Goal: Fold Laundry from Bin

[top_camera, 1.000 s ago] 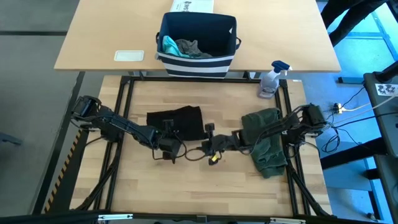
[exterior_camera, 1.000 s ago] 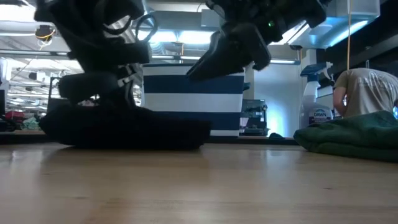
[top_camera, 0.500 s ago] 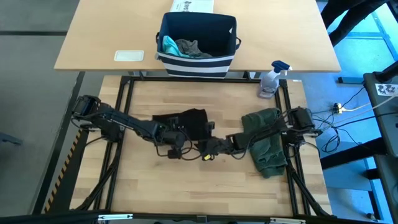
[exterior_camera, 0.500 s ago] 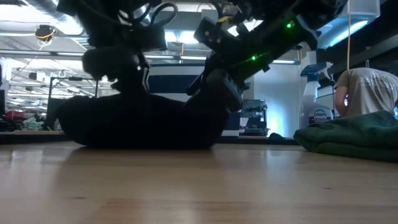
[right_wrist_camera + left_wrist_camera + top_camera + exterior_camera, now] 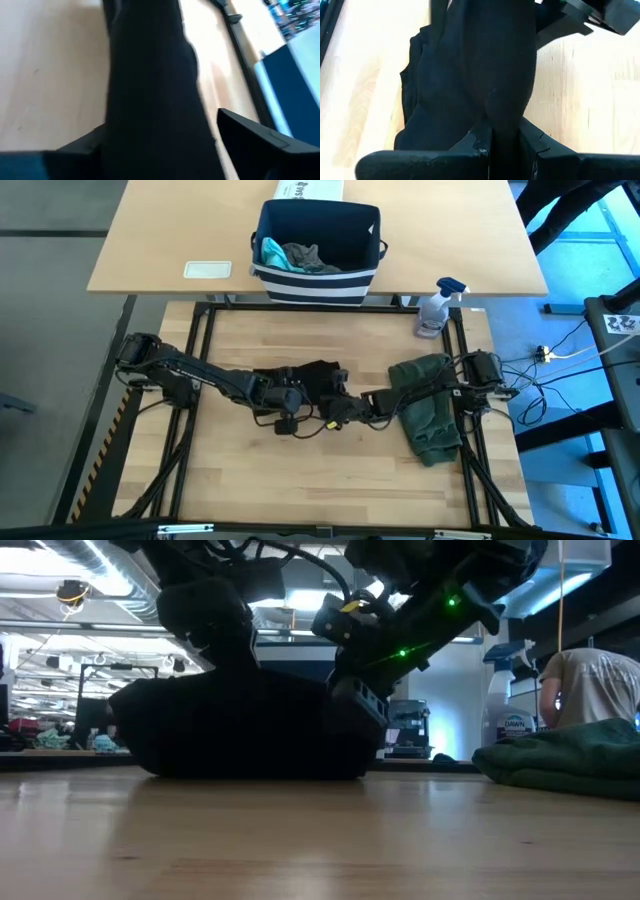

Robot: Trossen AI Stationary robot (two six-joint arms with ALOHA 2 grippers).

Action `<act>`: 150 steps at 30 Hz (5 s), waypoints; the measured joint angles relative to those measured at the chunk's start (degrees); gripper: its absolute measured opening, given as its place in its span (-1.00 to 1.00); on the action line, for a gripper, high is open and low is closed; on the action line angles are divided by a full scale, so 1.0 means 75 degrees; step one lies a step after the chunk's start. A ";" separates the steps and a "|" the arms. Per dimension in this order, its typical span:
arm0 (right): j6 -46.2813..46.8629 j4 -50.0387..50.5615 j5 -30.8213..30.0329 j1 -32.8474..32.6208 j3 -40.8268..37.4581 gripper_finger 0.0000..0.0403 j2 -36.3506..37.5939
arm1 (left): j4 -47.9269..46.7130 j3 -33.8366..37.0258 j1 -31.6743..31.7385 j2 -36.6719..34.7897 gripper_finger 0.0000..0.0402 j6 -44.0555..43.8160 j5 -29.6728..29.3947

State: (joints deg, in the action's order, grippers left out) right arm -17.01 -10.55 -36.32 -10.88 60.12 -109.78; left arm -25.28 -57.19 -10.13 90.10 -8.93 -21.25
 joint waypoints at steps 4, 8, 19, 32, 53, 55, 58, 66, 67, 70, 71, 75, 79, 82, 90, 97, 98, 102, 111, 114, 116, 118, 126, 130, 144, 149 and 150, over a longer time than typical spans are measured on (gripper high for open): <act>-0.0125 0.0088 0.0477 0.0022 0.0000 0.04 0.0000 | 0.0000 0.0000 -0.0009 0.0001 -0.83 -0.0073 0.0028; -0.0386 0.0130 0.0889 0.0004 0.0000 -0.46 0.0000 | 0.0000 0.0000 -0.0009 -0.0002 -0.83 -0.0070 0.0083; -0.0394 0.0183 0.1330 0.0007 0.0000 -0.88 0.0016 | -0.0732 -0.0015 -0.0417 -0.0008 -0.07 0.0199 -0.0096; -0.0371 0.0874 0.1393 0.0007 0.0686 -0.93 0.0070 | -0.1081 0.0242 -0.1813 -0.0005 0.41 -0.1694 -0.1035; 0.0226 0.1830 0.1851 0.0412 0.1113 -0.92 0.0073 | -0.3788 0.0299 -0.3607 -0.0005 0.41 -0.3783 -0.2693; 0.0226 0.1833 0.1852 0.0409 0.1113 -0.92 0.0073 | -0.3635 0.0453 -0.3732 -0.0004 0.41 -0.3792 -0.2688; 0.0228 0.1832 0.1852 0.0406 0.1113 -0.92 0.0073 | -0.3243 0.0733 -0.3901 0.0004 0.43 -0.3794 -0.2427; 0.0232 0.1830 0.1854 0.0406 0.1113 -0.92 0.0073 | -0.2715 0.1084 -0.4147 0.0004 0.59 -0.4107 -0.2214; 0.0232 0.1830 0.1854 0.0406 0.1113 -0.91 0.0073 | -0.2596 0.1084 -0.4133 0.0004 0.61 -0.4186 -0.2320; 0.0248 0.1830 0.1854 0.0406 0.1113 -0.92 0.0073 | -0.1633 0.1084 -0.3991 0.0004 0.68 -0.4192 -0.2641; 0.0269 0.1830 0.1854 0.0406 0.1113 -0.92 0.0073 | -0.1209 0.1081 -0.3917 0.0004 0.70 -0.4189 -0.2743; 0.0297 0.1830 0.1854 0.0406 0.1113 -0.91 0.0073 | -0.0105 0.1081 -0.3540 0.0004 0.73 -0.3926 -0.2883; 0.0323 0.1830 0.1854 0.0406 0.1113 -0.91 0.0073 | 0.0024 0.1081 -0.3097 0.0004 0.72 -0.3931 -0.3230; 0.0437 0.1826 0.1856 0.0406 0.1113 -0.91 0.0073 | 0.0441 0.1081 -0.2772 0.0004 0.72 -0.3707 -0.3353; 0.0500 0.1822 0.1857 0.0421 0.1113 -0.91 0.0073 | 0.1677 0.1078 -0.2351 0.0126 0.71 -0.2652 -0.3373; 0.0502 0.1826 0.1899 0.0421 0.1113 -0.91 0.0073 | 0.1666 0.0822 -0.2167 0.1070 0.71 -0.2838 -0.3467; 0.0500 0.1827 0.1930 0.0423 0.1113 -0.91 0.0073 | 0.1658 0.0746 -0.2155 0.1207 0.71 -0.2842 -0.3535; 0.0524 0.1839 0.1933 0.0423 0.1113 -0.91 0.0073 | 0.1048 0.0314 -0.2145 0.1713 0.71 -0.2880 -0.4029; 0.0521 0.1883 0.1964 0.0423 0.1113 -0.91 0.0073 | -0.2067 0.0015 -0.2151 0.2049 0.71 -0.4508 -0.3814; 0.0521 0.1883 0.2008 0.0423 0.1113 -0.91 0.0073 | -0.2824 0.0110 -0.2151 0.2052 0.71 -0.5109 -0.3572; 0.0521 0.1883 0.2017 0.0423 0.1113 -0.91 0.0073 | -0.3180 0.0132 -0.2151 0.2049 0.71 -0.5391 -0.3491; 0.0517 0.1885 0.2056 0.0423 0.1113 -0.91 0.0073 | -0.3374 0.0175 -0.2151 0.2049 0.71 -0.5576 -0.3459; 0.0494 0.1961 0.2195 0.0423 0.1113 -0.91 0.0073 | -0.3421 0.0419 -0.2009 0.2049 0.61 -0.5625 -0.3646; 0.0493 0.2168 0.2198 0.0418 0.1116 -0.91 0.0073 | -0.3418 0.0512 -0.1911 0.2048 0.23 -0.5620 -0.3593; 0.0921 0.3445 0.2205 0.0397 0.1360 -0.93 0.0584 | -0.4054 0.0345 -0.1801 0.1601 -0.81 -0.4929 -0.3965; 0.1039 0.4566 0.2215 0.0332 0.1789 -0.93 0.1091 | -0.4312 0.0007 -0.1726 0.0867 -0.81 -0.4349 -0.4439; 0.1037 0.4800 0.2205 0.0285 0.1886 -0.93 0.1199 | -0.4310 -0.0087 -0.1680 0.0711 -0.81 -0.4167 -0.4520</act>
State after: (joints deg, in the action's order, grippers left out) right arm -9.23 25.45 -19.78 -8.74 74.26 -100.78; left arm -57.60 -57.84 -22.73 95.43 -40.18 -55.15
